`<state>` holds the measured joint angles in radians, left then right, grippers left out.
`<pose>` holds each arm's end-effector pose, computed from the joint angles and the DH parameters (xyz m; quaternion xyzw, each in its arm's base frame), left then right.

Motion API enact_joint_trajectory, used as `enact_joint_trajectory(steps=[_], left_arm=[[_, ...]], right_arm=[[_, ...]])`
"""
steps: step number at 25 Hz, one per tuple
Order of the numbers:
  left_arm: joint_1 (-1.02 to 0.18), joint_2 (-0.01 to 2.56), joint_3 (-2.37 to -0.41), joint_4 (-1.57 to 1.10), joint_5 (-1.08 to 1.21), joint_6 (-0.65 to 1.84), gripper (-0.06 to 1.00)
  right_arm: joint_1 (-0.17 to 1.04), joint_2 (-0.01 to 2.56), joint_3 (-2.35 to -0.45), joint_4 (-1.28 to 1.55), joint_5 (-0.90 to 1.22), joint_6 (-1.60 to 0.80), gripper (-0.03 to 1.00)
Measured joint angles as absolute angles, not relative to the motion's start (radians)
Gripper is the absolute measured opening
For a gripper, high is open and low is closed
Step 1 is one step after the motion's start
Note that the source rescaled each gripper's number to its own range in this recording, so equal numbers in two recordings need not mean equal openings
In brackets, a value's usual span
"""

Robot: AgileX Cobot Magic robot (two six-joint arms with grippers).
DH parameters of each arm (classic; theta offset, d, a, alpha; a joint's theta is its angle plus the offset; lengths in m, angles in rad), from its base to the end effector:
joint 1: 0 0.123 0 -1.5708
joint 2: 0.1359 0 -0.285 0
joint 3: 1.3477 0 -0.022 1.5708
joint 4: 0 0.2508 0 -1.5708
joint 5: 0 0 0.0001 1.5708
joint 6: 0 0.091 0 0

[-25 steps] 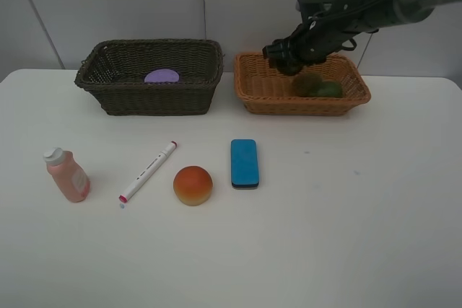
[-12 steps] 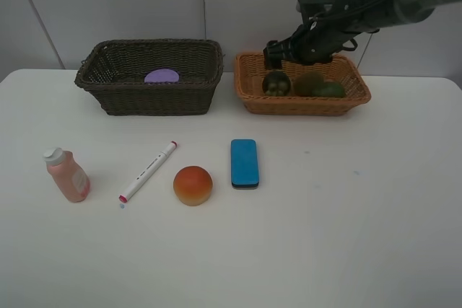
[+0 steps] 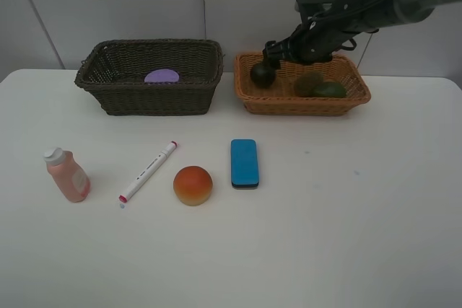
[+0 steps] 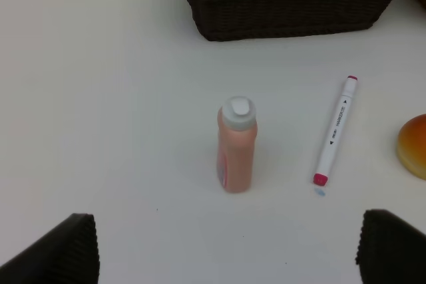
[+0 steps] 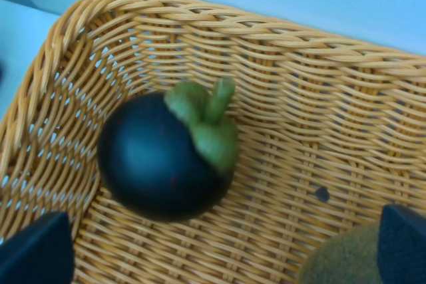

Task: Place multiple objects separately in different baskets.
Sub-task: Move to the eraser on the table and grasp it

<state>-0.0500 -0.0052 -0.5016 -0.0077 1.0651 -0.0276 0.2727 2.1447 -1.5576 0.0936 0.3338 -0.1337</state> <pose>-0.0060 -0.0003 0.2774 0.0097 0.8525 -0.0241 0.5220 0.4591 0.1313 0.1709 -0.1531 0.9199 0.0551 0.3569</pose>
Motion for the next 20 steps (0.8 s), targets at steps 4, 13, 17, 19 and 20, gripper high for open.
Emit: enact_joint_trajectory(steps=[4,13,17,19,20], left_arm=[[-0.05,-0.005,-0.502,-0.008,1.065,-0.028,1.0],[-0.05,-0.005,-0.502,-0.008,1.065,-0.028,1.0],[-0.05,-0.005,-0.502,-0.008,1.065,-0.028,1.0],[-0.05,-0.005,-0.502,-0.008,1.065,-0.028,1.0],[-0.05,-0.005,-0.502,-0.008,1.065,-0.028,1.0]], right_arm=[[0.273,2.145,-1.558,0.099,0.349,-0.134,1.0],[0.273,2.095,-1.558,0.114,0.411,-0.141,1.0],[0.278,2.055,-1.558,0.112,0.481,-0.149,1.0],[0.288,2.033,-1.558,0.112,0.516,-0.149,1.0],[0.293,2.023,-1.558,0.112,0.532,-0.149,1.0]])
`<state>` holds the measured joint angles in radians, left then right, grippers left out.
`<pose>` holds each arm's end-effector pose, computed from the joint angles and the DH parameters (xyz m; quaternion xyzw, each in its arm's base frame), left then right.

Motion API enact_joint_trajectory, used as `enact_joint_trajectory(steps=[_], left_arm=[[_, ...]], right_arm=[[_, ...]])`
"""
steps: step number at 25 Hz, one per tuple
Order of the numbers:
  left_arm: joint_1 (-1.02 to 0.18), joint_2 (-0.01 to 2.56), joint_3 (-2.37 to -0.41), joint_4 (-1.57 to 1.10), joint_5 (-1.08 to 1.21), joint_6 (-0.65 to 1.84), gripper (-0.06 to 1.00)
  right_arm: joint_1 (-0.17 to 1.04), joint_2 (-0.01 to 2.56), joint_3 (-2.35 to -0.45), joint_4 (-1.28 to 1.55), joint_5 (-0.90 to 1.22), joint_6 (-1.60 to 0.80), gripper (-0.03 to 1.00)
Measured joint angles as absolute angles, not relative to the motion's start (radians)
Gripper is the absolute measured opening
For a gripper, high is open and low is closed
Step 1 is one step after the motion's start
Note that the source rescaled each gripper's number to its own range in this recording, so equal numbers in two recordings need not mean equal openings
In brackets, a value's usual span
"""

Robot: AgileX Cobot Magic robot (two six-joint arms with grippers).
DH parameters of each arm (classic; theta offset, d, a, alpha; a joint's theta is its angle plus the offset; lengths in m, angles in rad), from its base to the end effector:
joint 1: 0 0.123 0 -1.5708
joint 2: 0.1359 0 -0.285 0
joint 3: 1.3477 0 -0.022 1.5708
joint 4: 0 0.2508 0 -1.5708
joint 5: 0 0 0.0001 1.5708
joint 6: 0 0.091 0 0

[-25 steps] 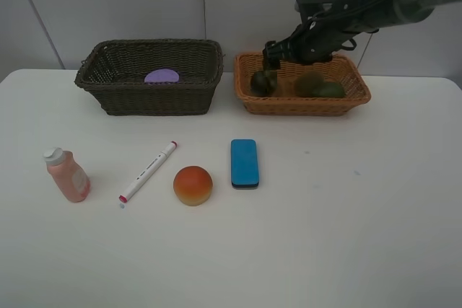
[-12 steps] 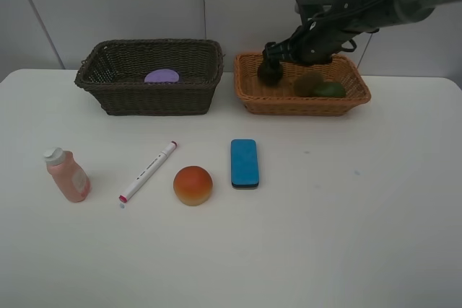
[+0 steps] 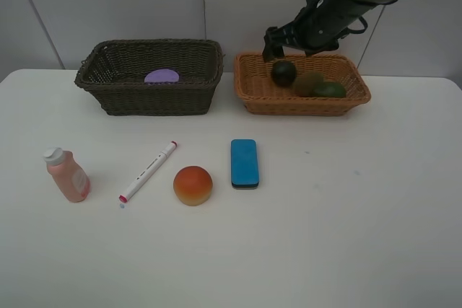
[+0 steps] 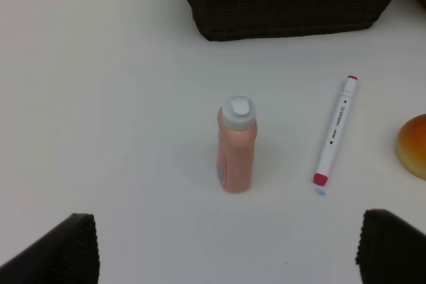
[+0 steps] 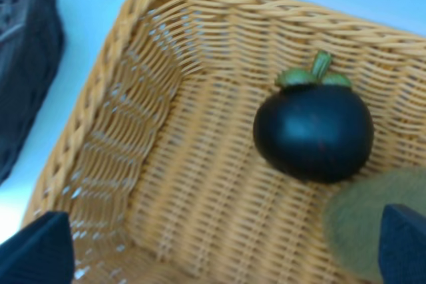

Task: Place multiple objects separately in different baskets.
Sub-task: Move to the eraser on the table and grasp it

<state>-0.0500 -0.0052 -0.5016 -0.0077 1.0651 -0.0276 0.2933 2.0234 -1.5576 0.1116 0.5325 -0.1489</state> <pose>-0.0060 -0.0003 0.2774 0.0097 0.8525 -0.0241 0.5220 0.4342 0.1365 0.2161 -0.1718 0.9296 0.0656 0.3195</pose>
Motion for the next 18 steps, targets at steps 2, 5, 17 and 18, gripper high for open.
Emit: enact_joint_trajectory(steps=[2,5,17,18], left_arm=[[-0.05,-0.005,-0.502,-0.008,1.065,-0.028,1.0],[-0.05,-0.005,-0.502,-0.008,1.065,-0.028,1.0],[-0.05,-0.005,-0.502,-0.008,1.065,-0.028,1.0],[-0.05,-0.005,-0.502,-0.008,1.065,-0.028,1.0]], right_arm=[[0.301,2.004,-1.558,0.112,0.573,-0.149,1.0],[0.317,1.987,-1.558,0.112,0.634,-0.149,1.0],[0.435,1.978,-1.558,0.094,0.779,-0.05,1.0],[0.44,1.978,-1.558,0.093,0.786,-0.036,1.0]])
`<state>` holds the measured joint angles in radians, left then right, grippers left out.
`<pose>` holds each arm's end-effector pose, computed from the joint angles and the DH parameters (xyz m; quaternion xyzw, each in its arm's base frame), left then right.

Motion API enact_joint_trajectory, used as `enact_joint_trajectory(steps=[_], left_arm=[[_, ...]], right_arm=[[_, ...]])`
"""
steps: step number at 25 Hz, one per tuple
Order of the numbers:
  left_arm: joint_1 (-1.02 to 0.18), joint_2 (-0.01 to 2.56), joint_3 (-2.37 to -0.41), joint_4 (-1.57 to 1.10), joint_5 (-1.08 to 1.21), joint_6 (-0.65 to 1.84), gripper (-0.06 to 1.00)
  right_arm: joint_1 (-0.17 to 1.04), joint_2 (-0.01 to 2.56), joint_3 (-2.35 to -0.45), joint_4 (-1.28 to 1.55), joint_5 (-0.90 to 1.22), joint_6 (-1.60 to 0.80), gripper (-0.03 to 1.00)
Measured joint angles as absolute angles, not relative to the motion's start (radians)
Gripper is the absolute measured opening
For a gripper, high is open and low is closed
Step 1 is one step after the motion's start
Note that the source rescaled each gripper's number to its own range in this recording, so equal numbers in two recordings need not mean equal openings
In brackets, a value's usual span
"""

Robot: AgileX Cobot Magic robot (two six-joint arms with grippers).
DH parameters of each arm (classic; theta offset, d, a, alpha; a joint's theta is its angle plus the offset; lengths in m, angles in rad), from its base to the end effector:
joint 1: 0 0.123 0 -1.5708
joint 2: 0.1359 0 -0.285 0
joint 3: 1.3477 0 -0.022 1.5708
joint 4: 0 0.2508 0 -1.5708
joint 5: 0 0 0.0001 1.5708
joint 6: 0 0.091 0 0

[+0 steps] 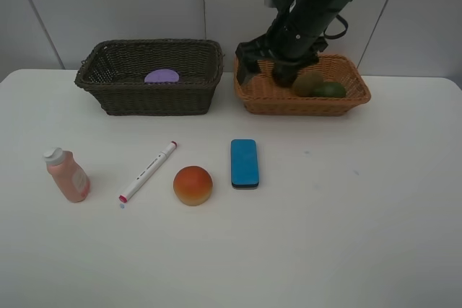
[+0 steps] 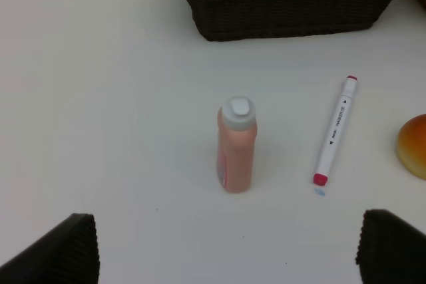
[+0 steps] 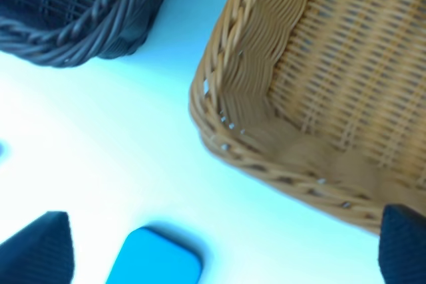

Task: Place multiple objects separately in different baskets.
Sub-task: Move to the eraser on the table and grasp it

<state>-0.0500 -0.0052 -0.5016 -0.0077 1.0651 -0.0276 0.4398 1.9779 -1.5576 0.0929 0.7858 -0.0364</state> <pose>-0.0060 -0.0003 0.2774 0.0097 0.8525 -0.0241 0.5220 0.3876 0.1890 0.2241 -0.2057 0.9519 0.0834 0.2114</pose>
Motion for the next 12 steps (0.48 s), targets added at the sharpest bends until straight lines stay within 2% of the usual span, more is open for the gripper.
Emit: enact_joint_trajectory(steps=[12], left_arm=[[-0.05,-0.005,-0.502,-0.008,1.065,-0.028,1.0]], right_arm=[[0.493,2.008,-1.558,0.085,0.907,0.182,1.0]])
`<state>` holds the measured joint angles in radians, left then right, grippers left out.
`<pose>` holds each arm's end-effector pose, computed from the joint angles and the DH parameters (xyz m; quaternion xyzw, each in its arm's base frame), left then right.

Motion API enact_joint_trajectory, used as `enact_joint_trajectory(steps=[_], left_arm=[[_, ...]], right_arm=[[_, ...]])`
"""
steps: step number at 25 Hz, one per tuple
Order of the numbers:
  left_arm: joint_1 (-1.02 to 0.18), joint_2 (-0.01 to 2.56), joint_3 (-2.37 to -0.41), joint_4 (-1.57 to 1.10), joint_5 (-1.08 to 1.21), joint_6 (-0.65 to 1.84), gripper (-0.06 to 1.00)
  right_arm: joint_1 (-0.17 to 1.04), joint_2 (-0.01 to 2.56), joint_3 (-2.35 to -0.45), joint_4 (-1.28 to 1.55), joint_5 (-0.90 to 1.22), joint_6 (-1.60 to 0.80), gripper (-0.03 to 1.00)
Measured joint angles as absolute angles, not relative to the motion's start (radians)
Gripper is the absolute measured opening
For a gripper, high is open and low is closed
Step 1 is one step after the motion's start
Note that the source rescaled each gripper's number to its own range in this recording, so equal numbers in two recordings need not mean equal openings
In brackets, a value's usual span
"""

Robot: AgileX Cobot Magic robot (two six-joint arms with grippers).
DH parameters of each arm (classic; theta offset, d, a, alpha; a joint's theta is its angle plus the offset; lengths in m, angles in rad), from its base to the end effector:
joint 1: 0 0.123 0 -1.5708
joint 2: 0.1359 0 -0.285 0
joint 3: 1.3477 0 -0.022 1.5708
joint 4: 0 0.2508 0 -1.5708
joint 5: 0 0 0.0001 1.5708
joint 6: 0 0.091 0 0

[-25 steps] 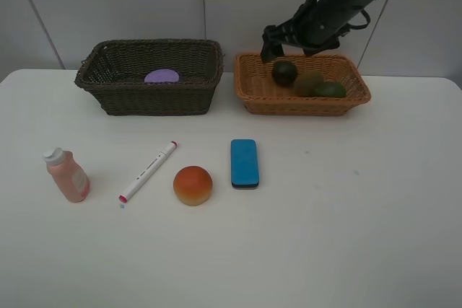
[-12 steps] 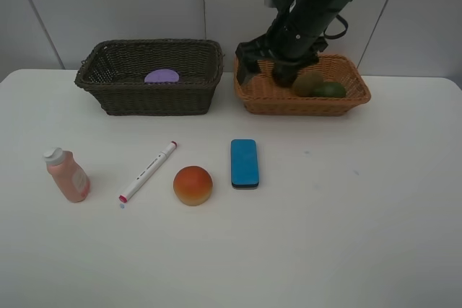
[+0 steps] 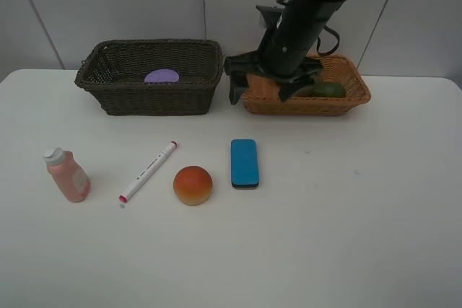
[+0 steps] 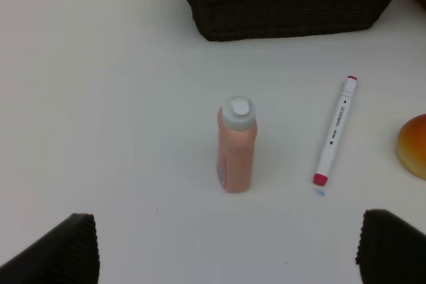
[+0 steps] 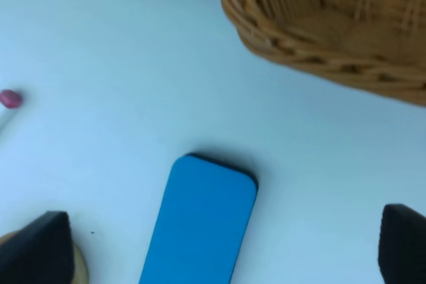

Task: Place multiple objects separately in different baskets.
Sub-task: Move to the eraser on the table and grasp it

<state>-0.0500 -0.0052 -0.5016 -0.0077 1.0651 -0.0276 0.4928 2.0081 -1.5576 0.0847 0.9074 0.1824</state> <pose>-0.0060 -0.0003 0.2774 0.0097 0.8525 -0.0241 0.5220 0.3704 0.2058 0.2072 -0.1322 0.9792 0.0843 0.1287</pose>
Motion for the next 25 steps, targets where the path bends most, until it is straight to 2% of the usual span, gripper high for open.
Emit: enact_joint_trajectory(steps=[8,18,25], left_arm=[[-0.05,-0.005,-0.502,-0.008,1.065,-0.028,1.0],[-0.05,-0.005,-0.502,-0.008,1.065,-0.028,1.0],[-0.05,-0.005,-0.502,-0.008,1.065,-0.028,1.0]], right_arm=[[0.525,2.102,-1.558,0.064,0.896,0.267,1.0],[0.61,2.171,-1.558,-0.118,0.893,0.457,1.0],[0.62,2.203,-1.558,-0.12,0.878,0.475,1.0]])
